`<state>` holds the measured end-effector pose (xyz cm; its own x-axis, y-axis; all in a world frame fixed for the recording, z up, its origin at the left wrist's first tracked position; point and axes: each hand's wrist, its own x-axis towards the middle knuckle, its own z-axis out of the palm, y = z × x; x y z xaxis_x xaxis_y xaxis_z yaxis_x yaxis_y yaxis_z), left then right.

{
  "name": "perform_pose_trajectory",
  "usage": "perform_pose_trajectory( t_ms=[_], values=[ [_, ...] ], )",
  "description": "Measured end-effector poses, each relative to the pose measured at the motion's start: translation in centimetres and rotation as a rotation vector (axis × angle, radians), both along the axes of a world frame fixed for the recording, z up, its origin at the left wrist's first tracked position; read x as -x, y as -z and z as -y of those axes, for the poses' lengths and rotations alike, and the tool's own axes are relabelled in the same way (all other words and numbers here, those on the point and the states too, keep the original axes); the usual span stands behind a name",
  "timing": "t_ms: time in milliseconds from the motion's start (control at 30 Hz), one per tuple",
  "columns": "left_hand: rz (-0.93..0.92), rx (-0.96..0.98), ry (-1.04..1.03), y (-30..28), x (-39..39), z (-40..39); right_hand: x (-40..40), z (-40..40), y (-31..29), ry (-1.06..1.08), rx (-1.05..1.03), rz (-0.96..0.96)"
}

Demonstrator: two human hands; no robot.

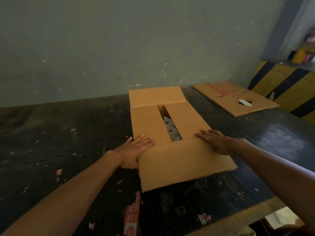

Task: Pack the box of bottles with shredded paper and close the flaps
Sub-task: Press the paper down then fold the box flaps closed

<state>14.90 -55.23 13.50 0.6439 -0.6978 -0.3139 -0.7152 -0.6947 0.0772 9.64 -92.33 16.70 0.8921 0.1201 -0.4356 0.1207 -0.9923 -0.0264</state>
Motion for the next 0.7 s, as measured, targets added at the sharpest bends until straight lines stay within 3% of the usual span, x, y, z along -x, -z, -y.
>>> perform_pose_trajectory(
  t_ms=[67,167,233,333,433,500,600,700],
  values=[
    [0.008,0.060,-0.012,0.5,-0.1,-0.5,0.0,0.7,-0.3,-0.001,-0.046,-0.023],
    [-0.019,0.227,-0.063,0.9,0.0,-1.5,0.1,2.1,-1.9,0.182,-0.322,-0.015],
    [-0.073,0.378,-0.136,1.0,0.3,-1.4,0.7,3.1,-3.5,0.385,-0.642,0.032],
    [-0.238,0.627,-0.329,0.5,1.0,-0.5,1.4,4.5,-4.5,0.638,-1.293,-0.041],
    [-0.426,0.937,-0.599,-0.4,1.5,0.6,1.1,4.6,-3.5,0.746,-1.632,-0.038],
    [-0.337,1.008,-0.692,-0.5,1.0,1.3,0.5,3.7,-2.0,0.745,-1.610,0.028],
    [-0.144,1.060,-0.791,0.0,0.0,2.1,-0.7,1.1,-0.3,0.744,-1.252,0.236],
    [-0.135,1.052,-0.909,0.1,-0.7,3.0,-2.3,-0.8,0.7,0.652,-0.826,0.325]
  ],
)
